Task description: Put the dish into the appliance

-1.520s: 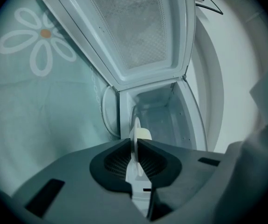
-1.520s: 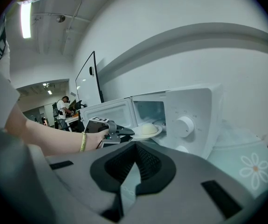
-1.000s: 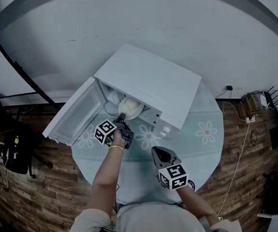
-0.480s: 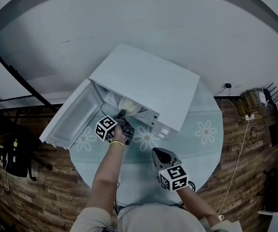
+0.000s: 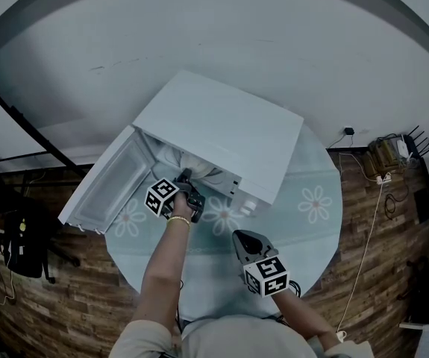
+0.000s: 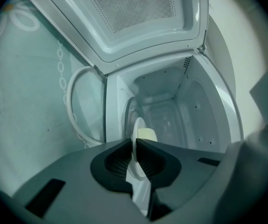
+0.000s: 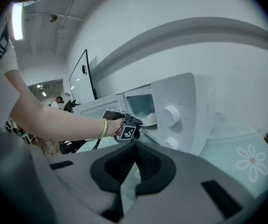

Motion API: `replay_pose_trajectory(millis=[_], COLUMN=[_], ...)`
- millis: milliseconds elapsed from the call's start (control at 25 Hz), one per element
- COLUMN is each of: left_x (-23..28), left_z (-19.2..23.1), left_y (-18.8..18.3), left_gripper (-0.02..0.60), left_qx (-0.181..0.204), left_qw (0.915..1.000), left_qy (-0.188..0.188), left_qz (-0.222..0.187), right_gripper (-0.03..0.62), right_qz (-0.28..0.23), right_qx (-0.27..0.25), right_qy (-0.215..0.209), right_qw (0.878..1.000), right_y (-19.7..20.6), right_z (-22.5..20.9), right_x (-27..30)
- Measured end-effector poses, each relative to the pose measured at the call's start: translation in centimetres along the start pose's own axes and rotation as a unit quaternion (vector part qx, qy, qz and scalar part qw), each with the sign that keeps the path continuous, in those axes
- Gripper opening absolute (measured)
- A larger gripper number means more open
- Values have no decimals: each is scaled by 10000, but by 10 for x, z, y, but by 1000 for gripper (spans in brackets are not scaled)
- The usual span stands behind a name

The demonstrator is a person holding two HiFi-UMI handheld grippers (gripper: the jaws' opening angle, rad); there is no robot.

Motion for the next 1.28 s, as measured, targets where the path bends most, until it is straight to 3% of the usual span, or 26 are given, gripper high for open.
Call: replay_pose_trajectory(millis=[200, 360, 600, 1000, 1160, 1280], left_x=[-2, -8, -23, -65, -87, -107], left_z=[-4, -15, -21, -32, -46, -58], left_y=[-2, -5, 3, 28, 44, 57], left_gripper=[45, 140, 183, 183, 170, 103], left_qx=[-13, 173, 266, 568, 1021, 1505], left_qw=[9998, 9993, 9992, 9978, 9943, 9884], left_qy=[183, 317, 296, 324, 272, 197], left_qz=[-40, -115, 30, 52, 123, 83], right_gripper=[5, 5, 5, 5, 5, 5], right_qz=[-4, -39, -136, -372, -418, -440], right_qx=[-38, -81, -151, -261, -286, -309], right_qy=[-28, -49, -55, -44, -55, -69], right_qw=[10000, 9999, 9998, 9990, 9987, 9985], right_y=[0, -3, -7, -11, -6, -3], right_z=[2, 5, 8, 16, 19, 22], right_x=[-2, -4, -12, -35, -45, -51])
Point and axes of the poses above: the fingertips, and each gripper's own axes: x forward along the fingers, z to its left, y out of its underside, the point moved 4 cm from there along -x, backward along the fingers, and after that the axes turned 10 degrees about z, right-handed, at the moved point
